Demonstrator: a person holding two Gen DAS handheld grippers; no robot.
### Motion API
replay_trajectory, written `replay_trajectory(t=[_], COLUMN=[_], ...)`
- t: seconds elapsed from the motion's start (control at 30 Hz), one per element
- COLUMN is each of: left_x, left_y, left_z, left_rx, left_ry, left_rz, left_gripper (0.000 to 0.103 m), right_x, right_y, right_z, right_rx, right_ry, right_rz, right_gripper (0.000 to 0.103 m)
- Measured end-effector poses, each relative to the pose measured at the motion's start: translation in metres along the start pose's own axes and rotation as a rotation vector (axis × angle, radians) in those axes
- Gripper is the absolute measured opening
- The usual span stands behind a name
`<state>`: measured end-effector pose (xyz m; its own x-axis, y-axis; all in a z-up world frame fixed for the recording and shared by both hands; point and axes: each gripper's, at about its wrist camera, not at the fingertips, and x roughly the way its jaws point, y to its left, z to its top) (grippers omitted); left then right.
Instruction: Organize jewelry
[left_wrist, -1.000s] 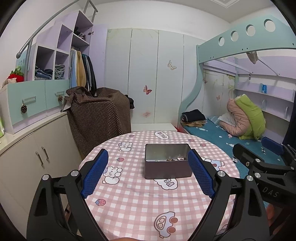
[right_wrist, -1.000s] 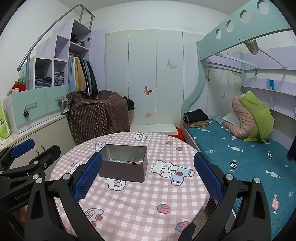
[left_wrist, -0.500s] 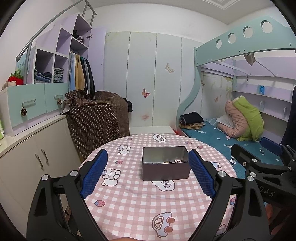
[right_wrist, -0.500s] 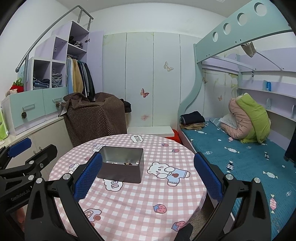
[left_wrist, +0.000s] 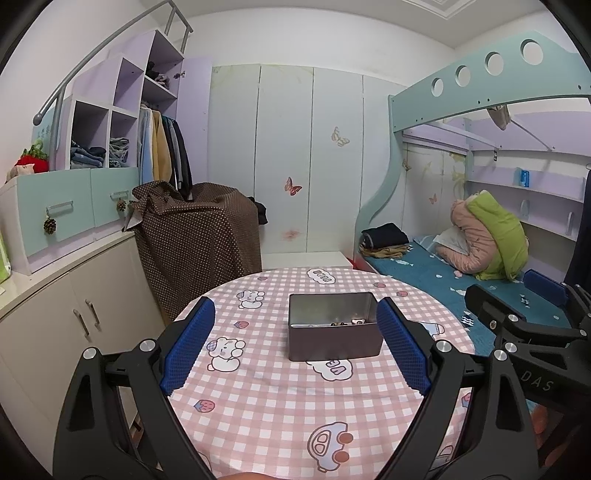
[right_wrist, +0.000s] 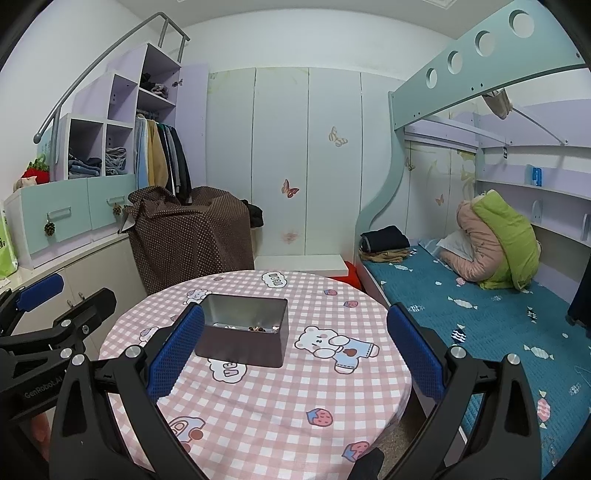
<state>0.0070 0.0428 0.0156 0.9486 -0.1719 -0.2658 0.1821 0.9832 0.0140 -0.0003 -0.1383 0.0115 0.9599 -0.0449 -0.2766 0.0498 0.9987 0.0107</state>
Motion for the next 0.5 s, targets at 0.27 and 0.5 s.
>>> replay_trajectory(t=[0.27,0.5], left_x=[0.0001,0.0001], left_y=[0.0004,0.0013], left_z=[-0.0003,-0.0001], left_rx=[0.001,0.004], left_ry=[0.001,0.005], left_rz=[0.000,0.001], left_gripper=[0.089,0.089], right_x=[0.0000,-0.0002], right_y=[-0.0009,-0.0019], right_z=[0.0002,-0.0009], right_rx=[0.002,0.003], right_ry=[0.000,0.005], right_rz=[0.000,-0.008], right_gripper=[0.095,0.095])
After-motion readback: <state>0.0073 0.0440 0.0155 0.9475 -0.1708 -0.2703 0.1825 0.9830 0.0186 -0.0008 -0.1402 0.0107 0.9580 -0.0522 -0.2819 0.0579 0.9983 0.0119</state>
